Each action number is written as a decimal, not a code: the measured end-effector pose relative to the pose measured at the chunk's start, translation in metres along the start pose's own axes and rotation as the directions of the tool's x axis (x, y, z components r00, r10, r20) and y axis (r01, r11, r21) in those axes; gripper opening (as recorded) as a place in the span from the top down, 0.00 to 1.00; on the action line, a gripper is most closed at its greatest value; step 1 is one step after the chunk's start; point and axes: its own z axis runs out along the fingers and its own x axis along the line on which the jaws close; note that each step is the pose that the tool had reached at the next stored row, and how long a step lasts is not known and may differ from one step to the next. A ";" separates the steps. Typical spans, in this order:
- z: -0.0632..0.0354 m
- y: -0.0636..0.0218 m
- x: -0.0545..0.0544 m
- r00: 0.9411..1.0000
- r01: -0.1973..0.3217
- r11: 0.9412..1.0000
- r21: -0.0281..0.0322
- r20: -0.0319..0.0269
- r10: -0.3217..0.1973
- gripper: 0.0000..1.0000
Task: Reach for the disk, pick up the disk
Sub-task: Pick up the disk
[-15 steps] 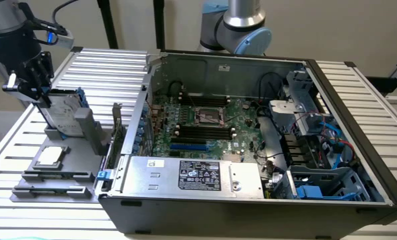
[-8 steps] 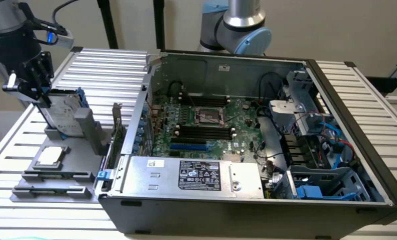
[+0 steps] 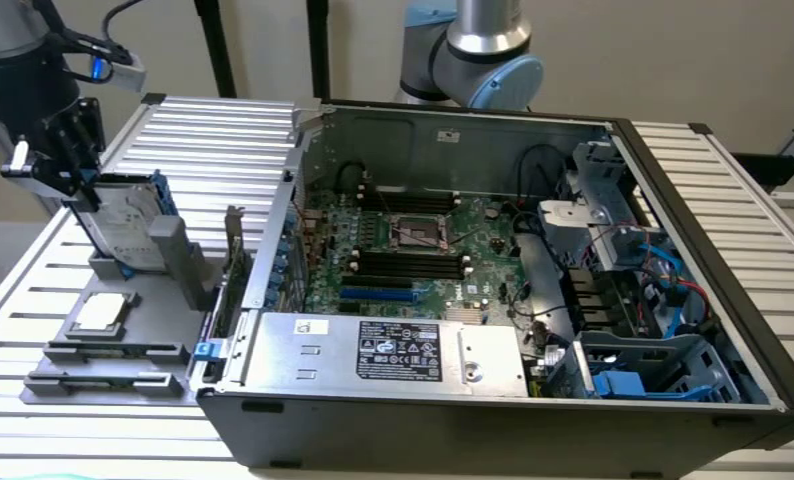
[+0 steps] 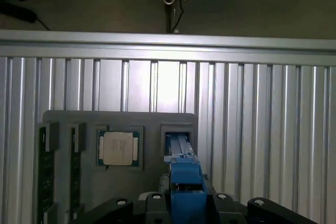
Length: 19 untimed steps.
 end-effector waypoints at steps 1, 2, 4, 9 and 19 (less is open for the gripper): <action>-0.0022 0.0000 0.000 1.000 0.000 1.000 0.000 0.000 0.000 0.67; -0.0045 0.0000 0.000 1.000 0.000 1.000 0.000 0.000 0.000 0.67; -0.0110 0.0001 0.000 1.000 0.000 1.000 0.000 0.000 0.000 0.67; -0.0334 0.0001 0.000 1.000 0.000 1.000 0.000 0.000 0.000 0.67; -0.0789 -0.0028 0.003 1.000 0.000 1.000 0.000 0.000 0.000 0.67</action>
